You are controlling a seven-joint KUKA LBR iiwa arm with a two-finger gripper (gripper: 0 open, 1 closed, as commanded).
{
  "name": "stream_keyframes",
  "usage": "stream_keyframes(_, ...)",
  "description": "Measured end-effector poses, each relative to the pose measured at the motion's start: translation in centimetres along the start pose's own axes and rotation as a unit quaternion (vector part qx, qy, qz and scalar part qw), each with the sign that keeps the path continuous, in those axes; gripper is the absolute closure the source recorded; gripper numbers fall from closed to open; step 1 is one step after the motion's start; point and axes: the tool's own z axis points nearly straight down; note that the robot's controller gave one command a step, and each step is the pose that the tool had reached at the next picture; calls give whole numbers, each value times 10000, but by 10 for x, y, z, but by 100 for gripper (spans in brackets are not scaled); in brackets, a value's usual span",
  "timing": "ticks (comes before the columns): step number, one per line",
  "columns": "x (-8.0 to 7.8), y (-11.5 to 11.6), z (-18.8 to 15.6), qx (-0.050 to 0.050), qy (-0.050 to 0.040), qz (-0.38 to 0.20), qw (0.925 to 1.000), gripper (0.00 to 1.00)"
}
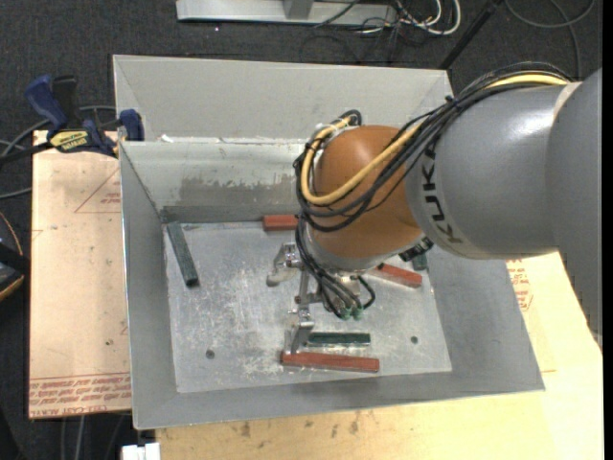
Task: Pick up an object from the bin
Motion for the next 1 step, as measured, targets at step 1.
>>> stream_keyframes(1,4,-12,7,5,3,-97,10000,0)
